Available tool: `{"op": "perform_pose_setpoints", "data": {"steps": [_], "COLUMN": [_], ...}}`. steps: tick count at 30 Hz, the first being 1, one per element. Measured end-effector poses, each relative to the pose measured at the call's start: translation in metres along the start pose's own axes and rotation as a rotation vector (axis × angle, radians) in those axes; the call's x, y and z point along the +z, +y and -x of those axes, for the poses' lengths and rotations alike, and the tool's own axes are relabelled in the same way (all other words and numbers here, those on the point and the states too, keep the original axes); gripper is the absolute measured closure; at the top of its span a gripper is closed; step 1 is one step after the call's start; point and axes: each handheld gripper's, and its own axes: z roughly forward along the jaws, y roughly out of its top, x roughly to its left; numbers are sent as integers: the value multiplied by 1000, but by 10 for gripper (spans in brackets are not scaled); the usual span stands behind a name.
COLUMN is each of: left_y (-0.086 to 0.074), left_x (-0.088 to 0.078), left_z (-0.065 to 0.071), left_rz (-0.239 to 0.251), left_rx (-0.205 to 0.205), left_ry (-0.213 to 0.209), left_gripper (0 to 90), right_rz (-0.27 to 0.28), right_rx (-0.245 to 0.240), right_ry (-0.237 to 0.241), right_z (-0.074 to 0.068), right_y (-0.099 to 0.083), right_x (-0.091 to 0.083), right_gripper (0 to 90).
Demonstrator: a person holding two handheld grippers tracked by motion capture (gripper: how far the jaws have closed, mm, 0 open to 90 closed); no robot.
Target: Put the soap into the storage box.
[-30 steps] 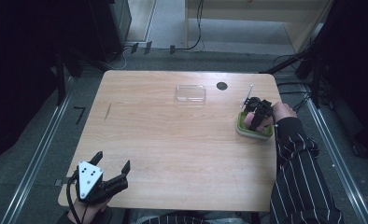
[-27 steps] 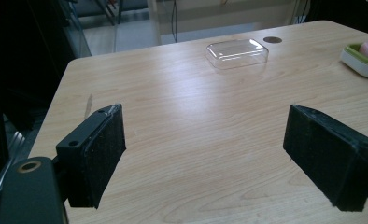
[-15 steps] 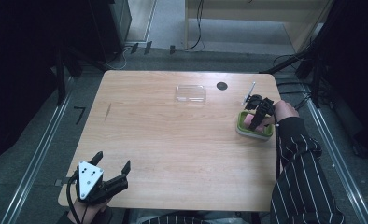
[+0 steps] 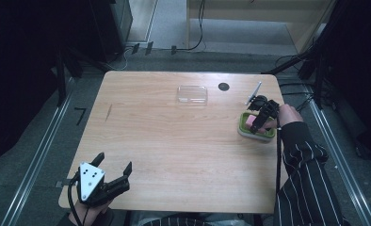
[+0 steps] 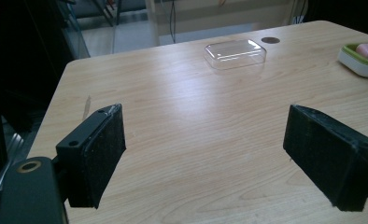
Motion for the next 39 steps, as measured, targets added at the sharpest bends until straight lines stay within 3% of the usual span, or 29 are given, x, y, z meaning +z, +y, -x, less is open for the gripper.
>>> {"op": "perform_pose_setpoints", "data": {"steps": [10, 25, 39], "left_y": [0, 1, 2], "left_x": [0, 1, 3], "left_z": [0, 1, 2], "left_rz": [1, 2, 1], "left_rx": [1, 1, 8], "left_ry": [-3, -5, -11], "left_gripper": [134, 134, 134], "right_rz": [-31, -58, -87], "right_rx": [20, -1, -99], "right_ry": [-3, 7, 25], "right_z": [-26, -72, -124], "right_y": [-7, -25, -44], "right_x": [-4, 0, 11], "right_gripper": [44, 44, 44]}}
